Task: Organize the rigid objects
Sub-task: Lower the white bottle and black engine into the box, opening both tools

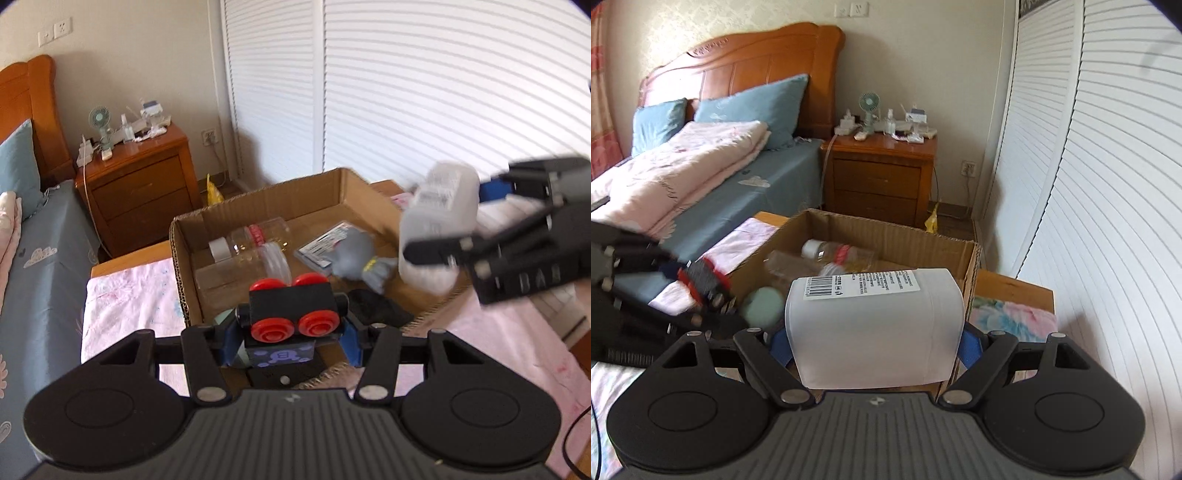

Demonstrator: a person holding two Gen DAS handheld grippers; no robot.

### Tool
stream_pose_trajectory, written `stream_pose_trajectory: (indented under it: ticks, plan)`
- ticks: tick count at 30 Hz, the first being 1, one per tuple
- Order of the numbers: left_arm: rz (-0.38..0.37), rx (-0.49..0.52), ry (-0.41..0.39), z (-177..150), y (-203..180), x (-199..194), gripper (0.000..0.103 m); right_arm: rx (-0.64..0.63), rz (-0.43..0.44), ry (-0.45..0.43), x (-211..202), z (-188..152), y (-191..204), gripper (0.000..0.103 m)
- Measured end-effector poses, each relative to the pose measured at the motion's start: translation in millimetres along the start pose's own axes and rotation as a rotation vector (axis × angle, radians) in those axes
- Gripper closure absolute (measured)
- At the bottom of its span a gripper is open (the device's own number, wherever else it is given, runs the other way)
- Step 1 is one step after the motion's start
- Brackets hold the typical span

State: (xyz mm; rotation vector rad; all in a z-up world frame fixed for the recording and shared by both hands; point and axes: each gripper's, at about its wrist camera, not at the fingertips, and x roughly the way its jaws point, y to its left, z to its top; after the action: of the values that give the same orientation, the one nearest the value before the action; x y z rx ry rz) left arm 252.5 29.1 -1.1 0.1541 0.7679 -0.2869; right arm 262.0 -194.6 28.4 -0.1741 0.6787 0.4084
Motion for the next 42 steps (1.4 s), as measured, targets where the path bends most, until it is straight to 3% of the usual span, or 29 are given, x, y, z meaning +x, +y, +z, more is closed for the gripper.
stream_pose_trajectory:
  ticks: [3, 4, 5, 7, 13, 15, 17, 22, 26, 30, 35, 42]
  plan:
    - [-0.020, -0.018, 0.028, -2.4, 6.1, 13.2, 0.048, 0.023, -0.006, 0.026, 25.2, 16.8, -7.5, 0.017]
    - [-0.015, -0.026, 0.026, -3.6, 7.9, 14.1, 0.041, 0.038, -0.008, 0.035, 33.7, 21.2, -10.4, 0.017]
    - [-0.009, -0.030, 0.015, -5.5, 8.7, 13.8, 0.025, 0.047, -0.002, 0.050, 42.9, 26.0, -13.0, 0.017]
    - [-0.005, -0.022, -0.020, -9.4, 9.1, 10.7, 0.006, 0.060, 0.000, 0.077, 60.5, 32.4, -16.4, 0.017]
    - [0.036, 0.011, -0.080, -19.3, 2.6, -7.0, 0.002, 0.073, -0.049, 0.125, 101.4, 46.6, -15.3, 0.015]
    - [0.046, 0.010, -0.091, -21.0, 1.1, -12.5, 0.001, 0.076, -0.077, 0.132, 102.6, 47.6, -13.0, 0.005]
    - [0.056, 0.011, -0.097, -23.7, -1.0, -18.5, 0.001, 0.097, -0.093, 0.120, 92.6, 44.4, -11.4, 0.000]
    - [0.101, -0.013, -0.097, -28.6, -5.6, -33.5, 0.001, 0.126, -0.106, 0.100, 42.6, 29.7, -7.1, 0.000]
    - [0.140, -0.069, -0.032, -30.1, -8.8, -40.2, 0.001, 0.139, -0.161, 0.099, -0.8, 6.3, 4.0, 0.000]
    - [0.156, -0.110, -0.034, -34.2, -14.1, -53.9, 0.001, 0.162, -0.219, 0.092, -31.4, -19.7, 21.7, 0.000]
    - [0.159, -0.135, -0.035, -37.4, -18.5, -67.8, 0.001, 0.217, -0.283, 0.103, -51.4, -42.0, 30.4, 0.000]
    - [0.195, -0.164, -0.032, -37.7, -19.7, -72.6, 0.001, 0.250, -0.282, 0.113, -61.2, -54.2, 29.0, 0.000]
